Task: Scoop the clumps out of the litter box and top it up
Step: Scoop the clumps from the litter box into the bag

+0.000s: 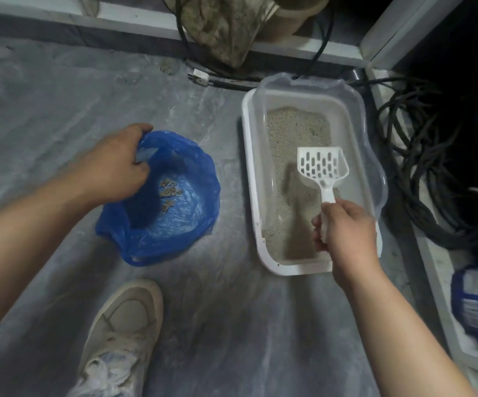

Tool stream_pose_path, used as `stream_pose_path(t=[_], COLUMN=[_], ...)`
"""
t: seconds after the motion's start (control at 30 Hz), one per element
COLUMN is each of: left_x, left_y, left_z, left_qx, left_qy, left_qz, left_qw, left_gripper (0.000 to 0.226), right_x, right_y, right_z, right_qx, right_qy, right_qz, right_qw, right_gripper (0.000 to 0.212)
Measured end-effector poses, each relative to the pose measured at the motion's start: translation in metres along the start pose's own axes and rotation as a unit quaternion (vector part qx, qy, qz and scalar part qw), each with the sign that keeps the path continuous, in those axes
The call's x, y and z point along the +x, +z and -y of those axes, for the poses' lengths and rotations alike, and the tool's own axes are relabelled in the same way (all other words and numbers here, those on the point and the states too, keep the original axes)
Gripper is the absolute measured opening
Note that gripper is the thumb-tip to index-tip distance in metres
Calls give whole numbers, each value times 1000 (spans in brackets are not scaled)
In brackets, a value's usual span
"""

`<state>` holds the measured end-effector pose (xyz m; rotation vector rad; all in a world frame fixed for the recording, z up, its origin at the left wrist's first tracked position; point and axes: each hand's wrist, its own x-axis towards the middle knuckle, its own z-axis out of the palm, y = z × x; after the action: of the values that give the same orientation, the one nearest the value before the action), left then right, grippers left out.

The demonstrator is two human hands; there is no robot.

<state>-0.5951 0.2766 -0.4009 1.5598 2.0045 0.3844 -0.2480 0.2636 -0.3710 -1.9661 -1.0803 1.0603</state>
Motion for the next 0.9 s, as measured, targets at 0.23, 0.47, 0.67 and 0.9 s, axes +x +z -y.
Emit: stream_pose_path(t=[0.23, 0.47, 0.67, 0.9], left_x=[-2, -4, -7, -9], left_y=[6, 7, 5, 6], left_z=[-4, -1, -2, -5], left_qx=[9, 15, 15, 19], left_qy=[2, 9, 1, -3], left_qz=[11, 19, 21, 30], left_qw=[1000, 1000, 1000, 999], left_gripper=[67, 66, 65, 65], right_x=[3, 8, 7, 18], right_y=[-2, 2, 1, 15], right_z=[-41, -50, -36, -34], right_qx=[-83, -183, -335, -368], right_qy=[52, 42, -35, -32], right_qz=[63, 63, 79, 103], right_qw=[993, 980, 938, 923], right_gripper=[16, 17, 36, 44])
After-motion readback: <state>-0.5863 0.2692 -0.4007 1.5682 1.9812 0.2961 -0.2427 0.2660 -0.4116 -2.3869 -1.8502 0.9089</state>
